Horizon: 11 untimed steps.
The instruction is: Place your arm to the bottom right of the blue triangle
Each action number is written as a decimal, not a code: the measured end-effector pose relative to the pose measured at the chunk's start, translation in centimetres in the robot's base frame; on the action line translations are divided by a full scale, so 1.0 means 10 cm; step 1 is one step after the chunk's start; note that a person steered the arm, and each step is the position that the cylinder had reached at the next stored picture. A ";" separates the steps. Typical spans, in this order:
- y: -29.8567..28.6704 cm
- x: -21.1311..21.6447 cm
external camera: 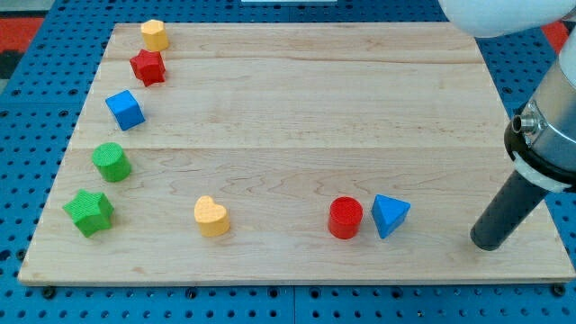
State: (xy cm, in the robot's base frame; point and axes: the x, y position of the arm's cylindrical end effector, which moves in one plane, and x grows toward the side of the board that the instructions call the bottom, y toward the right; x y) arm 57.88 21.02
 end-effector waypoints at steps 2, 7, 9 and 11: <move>-0.02 0.00; 0.04 0.03; -0.33 0.25; -0.83 0.28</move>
